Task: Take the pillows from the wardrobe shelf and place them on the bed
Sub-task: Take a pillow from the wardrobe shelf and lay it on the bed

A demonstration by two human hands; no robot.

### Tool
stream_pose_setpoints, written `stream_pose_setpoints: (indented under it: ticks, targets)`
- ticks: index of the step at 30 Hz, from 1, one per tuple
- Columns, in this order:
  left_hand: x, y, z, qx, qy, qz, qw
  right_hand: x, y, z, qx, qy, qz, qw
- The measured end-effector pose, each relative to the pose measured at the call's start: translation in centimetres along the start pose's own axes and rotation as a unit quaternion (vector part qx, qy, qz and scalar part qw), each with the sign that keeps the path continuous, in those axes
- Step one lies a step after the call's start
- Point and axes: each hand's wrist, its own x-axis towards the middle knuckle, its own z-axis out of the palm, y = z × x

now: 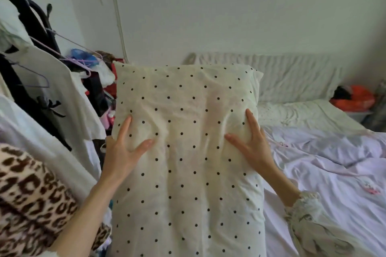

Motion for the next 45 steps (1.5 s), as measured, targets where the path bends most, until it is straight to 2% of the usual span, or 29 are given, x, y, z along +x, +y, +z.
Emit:
stream_pose_setpoints:
  ticks: [5,8,12,21,26,34,45]
  targets:
    - [11.7,-4.1,4.4,-0.008,-0.019,0.029,0.999,9.5,2.1,4.8,-0.016,0.024,0.014,0.999]
    - [19.4,-5.6,6.2,-0.028,-0.060,0.029,0.997,15.0,2.7,7.5,-0.009,0.041,0.031,0.999]
    - [28.8,-6.5,8.9,-0.003,-0.084,0.032,0.996,21.8,3.6,10.2,-0.001,0.069,0.055,0.996]
    - [45.1,-9.0,17.3,-0.011,-0.124,0.070,0.990,35.9,7.9,14.0,-0.027,0.107,0.079,0.991]
    - [53.4,-10.0,23.9,0.003,-0.121,0.068,0.990,44.9,12.1,15.4,-0.024,0.121,0.090,0.988]
    - [67.0,-7.9,35.7,0.020,-0.176,0.055,0.983,58.6,19.0,15.4,-0.026,0.155,0.144,0.977]
    - [83.8,-5.3,54.5,-0.025,-0.290,0.111,0.950,72.1,28.9,14.0,-0.029,0.241,0.236,0.941]
